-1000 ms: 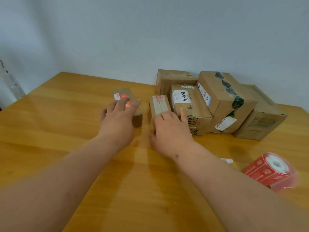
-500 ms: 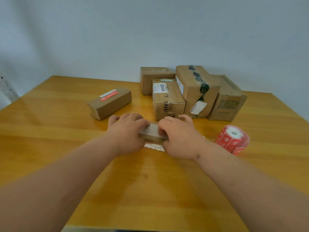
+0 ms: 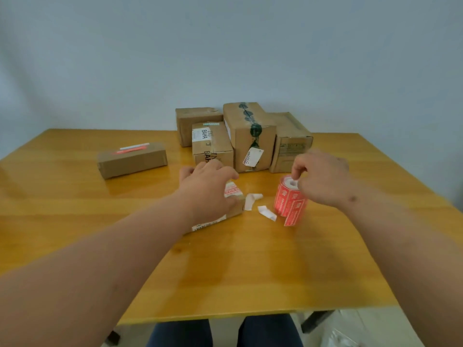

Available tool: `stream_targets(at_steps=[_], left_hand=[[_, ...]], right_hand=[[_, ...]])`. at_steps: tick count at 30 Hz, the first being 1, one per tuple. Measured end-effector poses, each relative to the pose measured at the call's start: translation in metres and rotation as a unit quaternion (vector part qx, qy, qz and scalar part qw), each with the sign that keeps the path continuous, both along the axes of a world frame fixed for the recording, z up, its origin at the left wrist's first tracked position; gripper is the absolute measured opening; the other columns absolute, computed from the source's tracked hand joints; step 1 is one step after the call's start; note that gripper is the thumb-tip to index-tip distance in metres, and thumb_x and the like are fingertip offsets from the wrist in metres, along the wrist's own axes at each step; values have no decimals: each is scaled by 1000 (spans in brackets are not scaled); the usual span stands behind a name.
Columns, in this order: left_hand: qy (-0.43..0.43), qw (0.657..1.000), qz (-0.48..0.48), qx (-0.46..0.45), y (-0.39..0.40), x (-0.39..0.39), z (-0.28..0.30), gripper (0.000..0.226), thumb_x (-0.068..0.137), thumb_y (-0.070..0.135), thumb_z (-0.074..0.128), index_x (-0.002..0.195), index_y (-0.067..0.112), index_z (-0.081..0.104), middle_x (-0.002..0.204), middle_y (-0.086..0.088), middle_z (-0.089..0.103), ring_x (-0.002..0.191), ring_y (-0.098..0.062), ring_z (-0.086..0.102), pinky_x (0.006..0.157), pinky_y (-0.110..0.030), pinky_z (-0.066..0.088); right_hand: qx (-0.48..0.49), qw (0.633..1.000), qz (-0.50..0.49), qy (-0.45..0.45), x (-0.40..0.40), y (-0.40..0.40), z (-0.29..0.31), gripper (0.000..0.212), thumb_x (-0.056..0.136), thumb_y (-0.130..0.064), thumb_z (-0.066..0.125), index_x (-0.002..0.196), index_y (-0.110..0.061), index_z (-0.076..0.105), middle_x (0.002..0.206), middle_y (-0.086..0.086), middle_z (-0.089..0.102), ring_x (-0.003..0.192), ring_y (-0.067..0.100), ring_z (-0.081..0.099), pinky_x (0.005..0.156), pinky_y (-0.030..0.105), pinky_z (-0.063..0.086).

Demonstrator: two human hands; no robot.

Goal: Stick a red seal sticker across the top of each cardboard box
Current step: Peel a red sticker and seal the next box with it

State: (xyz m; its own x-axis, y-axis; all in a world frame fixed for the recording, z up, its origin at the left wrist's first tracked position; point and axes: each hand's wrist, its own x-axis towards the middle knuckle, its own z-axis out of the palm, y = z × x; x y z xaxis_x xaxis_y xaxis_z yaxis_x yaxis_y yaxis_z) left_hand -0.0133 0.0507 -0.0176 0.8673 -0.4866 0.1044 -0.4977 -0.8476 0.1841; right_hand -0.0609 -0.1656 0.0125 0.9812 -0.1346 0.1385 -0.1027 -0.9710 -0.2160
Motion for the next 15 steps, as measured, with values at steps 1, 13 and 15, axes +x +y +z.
stream_targets(at_steps=[1, 13, 15], left_hand=[[-1, 1000, -11, -6, -9, -1, 0, 47, 89, 53, 55, 134, 44, 44, 141, 10, 41, 135, -15, 33, 112, -44, 16], [11, 997, -75, -15, -69, -13, -5, 31, 92, 52, 53, 121, 41, 58, 114, 14, 52, 112, -9, 48, 102, -40, 22], [19, 997, -78, -22, -71, -12, -5, 27, 92, 51, 54, 116, 42, 60, 106, 17, 52, 106, -7, 49, 100, -37, 22]], right_hand=[[-14, 1000, 2, 23, -5, -9, 0, 20, 78, -14, 59, 71, -33, 56, 101, -7, 49, 103, 16, 43, 91, 37, 26], [-33, 993, 101, 42, -12, -20, -21, 15, 83, -33, 68, 75, -37, 56, 112, -11, 44, 118, 19, 30, 102, 40, 27], [-16, 993, 114, 37, -9, -16, -22, 18, 83, -32, 69, 72, -37, 55, 110, -11, 44, 117, 19, 30, 103, 41, 26]])
